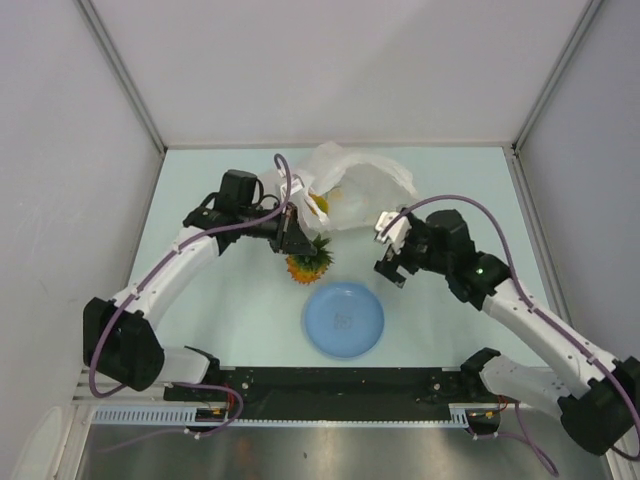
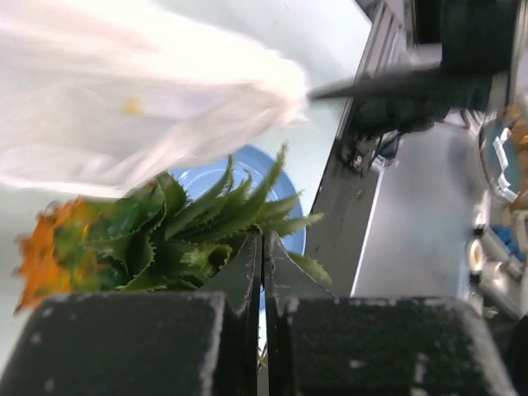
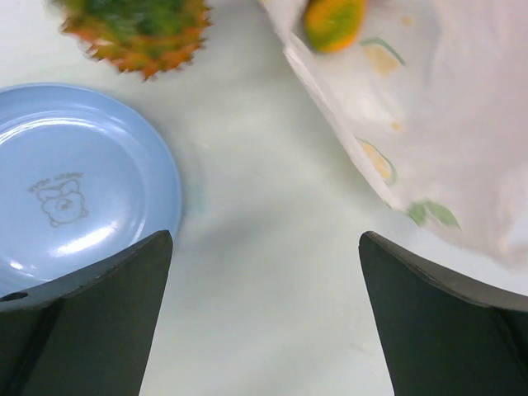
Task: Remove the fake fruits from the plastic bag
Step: Place the fake fruit on the plate, then take out the fake fruit from the plastic bag, then place the fake fruit on the plate.
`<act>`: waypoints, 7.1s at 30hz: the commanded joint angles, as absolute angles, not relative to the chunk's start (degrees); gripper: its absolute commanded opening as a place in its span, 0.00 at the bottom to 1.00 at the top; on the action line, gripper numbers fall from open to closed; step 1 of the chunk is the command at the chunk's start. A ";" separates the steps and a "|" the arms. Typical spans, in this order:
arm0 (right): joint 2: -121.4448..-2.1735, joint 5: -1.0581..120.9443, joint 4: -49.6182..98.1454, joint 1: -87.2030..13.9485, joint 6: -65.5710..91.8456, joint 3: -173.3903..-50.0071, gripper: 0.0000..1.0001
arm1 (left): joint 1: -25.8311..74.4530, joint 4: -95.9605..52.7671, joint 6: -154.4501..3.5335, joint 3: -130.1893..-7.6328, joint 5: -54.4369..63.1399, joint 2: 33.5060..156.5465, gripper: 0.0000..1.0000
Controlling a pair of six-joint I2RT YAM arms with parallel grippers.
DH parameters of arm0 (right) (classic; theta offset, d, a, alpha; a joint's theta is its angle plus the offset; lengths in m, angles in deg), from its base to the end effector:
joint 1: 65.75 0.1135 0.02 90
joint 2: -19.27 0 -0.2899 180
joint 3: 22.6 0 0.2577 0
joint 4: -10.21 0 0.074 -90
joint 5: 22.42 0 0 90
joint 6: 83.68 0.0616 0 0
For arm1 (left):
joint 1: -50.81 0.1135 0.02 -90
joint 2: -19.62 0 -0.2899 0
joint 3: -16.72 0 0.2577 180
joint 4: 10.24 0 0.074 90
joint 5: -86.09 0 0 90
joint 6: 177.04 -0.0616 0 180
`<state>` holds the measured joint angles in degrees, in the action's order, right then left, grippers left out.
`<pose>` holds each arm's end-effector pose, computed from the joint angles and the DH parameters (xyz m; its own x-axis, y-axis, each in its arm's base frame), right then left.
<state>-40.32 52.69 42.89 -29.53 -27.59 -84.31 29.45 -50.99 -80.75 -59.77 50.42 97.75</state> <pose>0.1889 0.1580 0.3052 0.0778 -0.6114 -0.7875 -0.8509 0.3709 -0.3720 0.2604 -0.1556 0.3157 -0.7086 0.2085 -0.6741 0.6977 0.3495 -0.6253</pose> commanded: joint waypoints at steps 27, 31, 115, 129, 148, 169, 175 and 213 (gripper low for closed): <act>-34.78 45.97 38.44 -60.13 0.78 -84.41 0.98 | 9.50 -80.48 -119.03 -71.80 26.94 100.13 0.00; -34.69 45.52 38.52 -60.39 0.70 -83.88 0.98 | 9.59 -80.30 -119.29 -71.45 26.50 101.01 0.00; -111.50 44.65 25.34 -38.77 10.72 -139.04 0.96 | 36.39 -75.99 -86.86 -80.59 35.37 103.91 0.00; -117.49 42.45 25.69 -37.45 6.41 -145.05 0.55 | 36.92 -74.24 -86.95 -76.72 33.71 102.76 0.00; -68.99 40.69 42.11 -40.09 2.11 -113.61 0.33 | 39.21 -67.48 -83.09 -87.80 37.93 115.07 0.00; -47.43 45.17 68.24 -38.34 1.40 -92.67 0.31 | 39.56 -62.54 -79.29 -78.13 41.36 99.62 0.02; -48.40 46.93 61.30 -35.43 9.63 -90.29 0.34 | 39.91 -65.27 -83.51 -79.61 37.93 95.82 0.03; -58.07 37.26 36.08 -30.95 28.29 -75.44 0.40 | 42.46 -63.69 -84.05 -71.01 40.48 93.36 0.04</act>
